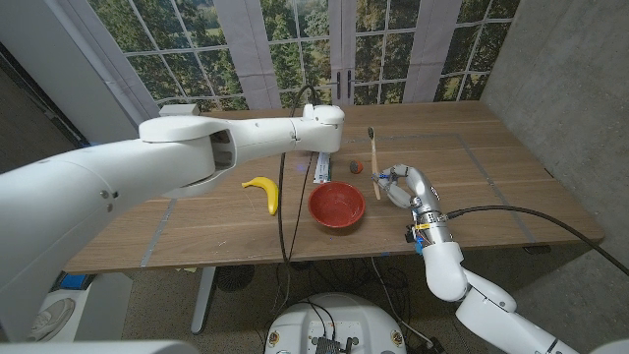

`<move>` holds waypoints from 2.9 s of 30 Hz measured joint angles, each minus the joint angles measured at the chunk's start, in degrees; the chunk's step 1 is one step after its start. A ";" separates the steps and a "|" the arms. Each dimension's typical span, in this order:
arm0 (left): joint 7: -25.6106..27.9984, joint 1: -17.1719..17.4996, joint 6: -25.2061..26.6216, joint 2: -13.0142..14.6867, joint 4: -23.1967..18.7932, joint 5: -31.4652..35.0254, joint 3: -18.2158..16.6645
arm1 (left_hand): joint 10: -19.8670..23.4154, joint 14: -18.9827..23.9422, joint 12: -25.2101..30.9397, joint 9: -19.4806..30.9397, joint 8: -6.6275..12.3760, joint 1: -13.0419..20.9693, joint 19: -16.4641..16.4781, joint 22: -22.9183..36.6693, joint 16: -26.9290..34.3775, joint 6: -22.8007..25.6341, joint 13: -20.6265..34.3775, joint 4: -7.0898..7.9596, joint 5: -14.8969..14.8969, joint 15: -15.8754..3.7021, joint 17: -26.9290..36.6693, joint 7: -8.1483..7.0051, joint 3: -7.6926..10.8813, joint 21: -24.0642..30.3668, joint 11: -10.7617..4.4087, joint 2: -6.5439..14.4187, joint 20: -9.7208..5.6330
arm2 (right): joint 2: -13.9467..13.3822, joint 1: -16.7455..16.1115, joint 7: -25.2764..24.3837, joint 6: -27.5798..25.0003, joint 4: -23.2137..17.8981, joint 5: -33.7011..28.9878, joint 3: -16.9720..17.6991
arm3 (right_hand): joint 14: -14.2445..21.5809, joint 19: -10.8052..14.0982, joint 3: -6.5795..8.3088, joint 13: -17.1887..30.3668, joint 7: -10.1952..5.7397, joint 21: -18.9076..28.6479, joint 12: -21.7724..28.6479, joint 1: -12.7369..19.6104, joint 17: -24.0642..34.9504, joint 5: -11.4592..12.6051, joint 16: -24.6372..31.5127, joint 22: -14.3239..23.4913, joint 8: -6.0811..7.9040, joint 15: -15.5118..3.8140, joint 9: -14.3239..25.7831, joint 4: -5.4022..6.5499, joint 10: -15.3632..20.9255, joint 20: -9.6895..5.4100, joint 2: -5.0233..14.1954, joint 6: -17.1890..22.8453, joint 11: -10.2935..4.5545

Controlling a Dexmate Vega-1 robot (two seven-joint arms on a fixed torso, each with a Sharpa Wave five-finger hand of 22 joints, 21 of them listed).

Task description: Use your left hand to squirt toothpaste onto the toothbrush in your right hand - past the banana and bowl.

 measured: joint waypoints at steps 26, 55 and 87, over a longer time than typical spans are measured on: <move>12.03 5.74 5.15 -8.83 9.73 1.74 0.98 | 8.90 8.93 1.59 0.00 0.09 0.53 4.09 -0.01 1.84 5.00 0.11 0.56 -0.37 -0.50 0.14 3.07 -1.83 0.46 0.12 0.57 0.22 | -1.03 0.92 2.70 2.19 2.08 1.47 1.49 | 0.00 -0.20 0.00 -0.26 0.00 0.67 0.46 -0.14 0.00 -0.04 0.31 0.01 -0.07 0.00 -0.04 0.00 0.01 -0.21 0.12 0.00 0.01; 11.35 7.36 -1.56 -14.30 23.82 2.87 -0.24 | 7.78 10.26 -0.03 0.51 -1.90 20.14 4.72 0.47 1.20 -1.41 0.23 -1.74 1.63 -0.53 0.38 1.25 5.10 -0.38 -0.78 13.33 -0.21 | -1.13 2.57 4.73 0.66 2.43 1.61 1.22 | -0.21 -0.20 1.50 -0.37 0.12 1.50 0.90 -0.80 0.00 -0.08 0.75 0.01 -0.54 -0.21 0.27 -0.23 -0.22 -0.20 -0.56 0.13 0.00; 29.61 20.76 -6.77 4.34 -3.08 -5.37 -26.69 | 26.91 30.42 6.86 2.52 3.14 27.65 18.11 2.13 8.67 17.80 1.67 -1.66 0.96 -5.01 2.39 -0.40 2.29 8.57 -3.99 14.50 -6.24 | -1.00 5.17 6.27 -3.77 0.89 0.33 -1.14 | -0.20 -0.51 1.75 -0.80 0.10 2.16 1.33 -0.79 -0.28 -0.25 0.78 -0.28 -1.17 -0.20 0.23 -0.48 -0.31 -0.52 -0.56 0.12 0.12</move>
